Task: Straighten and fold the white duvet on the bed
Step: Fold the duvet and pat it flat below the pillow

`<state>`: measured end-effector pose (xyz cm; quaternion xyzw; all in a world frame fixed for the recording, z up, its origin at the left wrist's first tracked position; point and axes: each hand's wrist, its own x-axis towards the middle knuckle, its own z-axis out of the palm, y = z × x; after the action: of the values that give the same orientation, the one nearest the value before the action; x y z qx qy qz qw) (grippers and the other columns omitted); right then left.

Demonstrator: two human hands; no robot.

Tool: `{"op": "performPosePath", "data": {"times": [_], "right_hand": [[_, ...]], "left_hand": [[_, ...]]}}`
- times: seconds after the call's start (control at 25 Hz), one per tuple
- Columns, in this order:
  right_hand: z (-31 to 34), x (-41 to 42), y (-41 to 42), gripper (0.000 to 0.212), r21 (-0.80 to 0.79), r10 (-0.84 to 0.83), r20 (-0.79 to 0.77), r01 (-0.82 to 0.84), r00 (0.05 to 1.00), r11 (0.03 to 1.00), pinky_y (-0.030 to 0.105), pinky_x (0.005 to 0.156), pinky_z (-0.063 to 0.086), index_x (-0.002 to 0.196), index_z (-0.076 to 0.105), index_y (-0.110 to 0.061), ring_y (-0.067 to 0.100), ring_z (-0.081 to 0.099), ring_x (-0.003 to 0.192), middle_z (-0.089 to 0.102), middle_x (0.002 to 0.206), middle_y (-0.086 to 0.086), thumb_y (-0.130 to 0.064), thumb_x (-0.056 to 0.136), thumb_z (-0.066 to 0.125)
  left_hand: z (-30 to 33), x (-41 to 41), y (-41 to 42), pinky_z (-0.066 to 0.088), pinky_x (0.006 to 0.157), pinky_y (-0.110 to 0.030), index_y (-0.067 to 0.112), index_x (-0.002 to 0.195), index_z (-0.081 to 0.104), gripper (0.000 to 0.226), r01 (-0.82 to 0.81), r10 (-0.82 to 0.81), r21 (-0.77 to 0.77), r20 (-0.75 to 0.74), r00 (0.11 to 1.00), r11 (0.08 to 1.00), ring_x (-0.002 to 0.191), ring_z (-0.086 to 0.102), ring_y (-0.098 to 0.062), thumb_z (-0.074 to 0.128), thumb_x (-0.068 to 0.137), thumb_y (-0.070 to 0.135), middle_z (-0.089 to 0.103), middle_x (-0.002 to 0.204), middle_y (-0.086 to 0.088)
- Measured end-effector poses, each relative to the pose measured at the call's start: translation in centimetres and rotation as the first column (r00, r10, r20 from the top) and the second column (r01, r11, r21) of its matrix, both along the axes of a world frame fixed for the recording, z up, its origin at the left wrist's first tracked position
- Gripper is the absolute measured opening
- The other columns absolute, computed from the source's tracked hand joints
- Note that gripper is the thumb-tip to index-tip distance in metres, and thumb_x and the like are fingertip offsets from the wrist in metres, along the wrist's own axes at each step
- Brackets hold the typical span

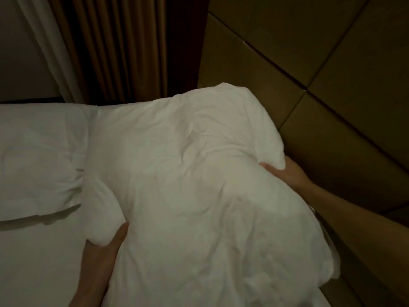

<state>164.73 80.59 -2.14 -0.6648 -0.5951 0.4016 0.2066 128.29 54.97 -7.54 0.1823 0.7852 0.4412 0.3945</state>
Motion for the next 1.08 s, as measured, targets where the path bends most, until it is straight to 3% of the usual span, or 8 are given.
{"op": "performPosePath", "data": {"times": [0.12,0.24,0.36,0.52,0.8,0.92,1.0,1.08], "right_hand": [[1.3,-0.8,0.3,0.092,-0.003,0.033,0.072,-0.033,0.997,0.999,0.038,0.099,0.049,0.139,0.055,-0.025,0.017,0.059,0.116,0.060,0.136,-0.004,-0.077,0.066,0.075],[3.7,-3.7,0.2,0.098,0.218,0.050,0.238,-0.104,0.970,0.970,0.049,0.115,0.036,0.150,0.042,-0.019,0.030,0.042,0.139,0.044,0.153,0.008,-0.085,0.078,0.051],[5.8,-8.2,-2.3,0.096,0.223,0.238,0.363,-0.332,0.901,0.917,0.052,0.124,0.006,0.161,0.013,-0.026,0.025,0.004,0.154,0.007,0.169,0.004,-0.083,0.087,0.037],[4.3,-10.8,-3.0,0.108,0.105,0.264,0.416,-0.334,0.870,0.937,0.057,0.122,-0.008,0.160,-0.005,-0.035,0.020,-0.012,0.154,-0.011,0.168,-0.006,-0.092,0.072,0.021],[-5.3,-9.7,-0.6,0.114,0.170,0.148,0.670,-0.345,0.727,0.923,0.065,0.118,-0.013,0.158,-0.019,-0.030,0.026,-0.026,0.151,-0.027,0.165,0.001,-0.100,0.070,-0.001],[-8.3,-9.9,0.6,0.114,0.140,0.149,0.699,-0.338,0.699,0.931,0.066,0.118,-0.007,0.159,-0.013,-0.029,0.028,-0.017,0.153,-0.018,0.168,0.004,-0.099,0.070,-0.005],[-7.5,-9.5,1.0,0.113,0.163,0.145,0.642,-0.319,0.753,0.934,0.063,0.120,0.000,0.160,0.002,-0.030,0.026,-0.005,0.154,-0.004,0.169,0.003,-0.099,0.070,0.000],[-4.8,-9.6,2.1,0.103,0.291,0.073,0.576,-0.289,0.814,0.912,0.055,0.122,0.006,0.156,0.018,-0.031,0.027,0.005,0.152,0.009,0.167,0.003,-0.095,0.076,0.011]], "left_hand": [[2.1,-0.3,0.8,0.036,0.098,-0.038,0.008,0.147,0.040,0.136,-0.025,0.024,0.024,0.010,1.000,0.999,0.125,0.049,-0.033,0.048,0.035,0.083,0.047,0.144,-0.018],[3.6,-0.6,3.3,0.022,0.117,-0.052,0.010,0.154,0.026,0.143,-0.043,0.013,-0.100,-0.283,0.959,0.994,0.143,0.027,-0.041,0.027,0.046,0.103,0.026,0.157,-0.023],[6.1,1.8,8.5,0.003,0.119,-0.053,0.014,0.158,0.011,0.110,0.194,-0.234,-0.138,-0.693,0.682,0.971,0.149,0.003,-0.038,0.012,0.073,0.085,0.002,0.162,-0.024],[6.8,5.4,16.2,-0.013,0.118,-0.055,0.037,0.154,-0.014,0.092,0.468,-0.458,-0.276,-0.821,0.339,0.840,0.150,-0.018,-0.024,-0.013,0.075,0.085,-0.018,0.164,-0.003],[-0.6,6.6,18.9,-0.006,0.113,-0.069,0.030,0.158,0.007,0.098,0.446,-0.611,-0.483,-0.765,0.203,0.753,0.151,-0.001,-0.035,0.001,0.081,0.089,0.004,0.165,-0.010],[-1.9,6.7,21.1,-0.010,0.110,-0.070,0.029,0.158,0.000,0.104,0.443,-0.712,-0.588,-0.675,0.191,0.677,0.150,-0.009,-0.037,-0.005,0.075,0.091,-0.005,0.165,-0.011],[-0.8,6.6,21.6,-0.014,0.109,-0.070,0.029,0.157,-0.004,0.104,0.466,-0.748,-0.602,-0.619,0.239,0.648,0.149,-0.015,-0.037,-0.004,0.074,0.092,-0.010,0.165,-0.011],[1.6,6.2,22.8,-0.013,0.111,-0.069,0.031,0.157,0.000,0.101,0.453,-0.659,-0.500,-0.679,0.322,0.737,0.149,-0.015,-0.036,-0.002,0.074,0.090,-0.008,0.165,-0.012]]}}
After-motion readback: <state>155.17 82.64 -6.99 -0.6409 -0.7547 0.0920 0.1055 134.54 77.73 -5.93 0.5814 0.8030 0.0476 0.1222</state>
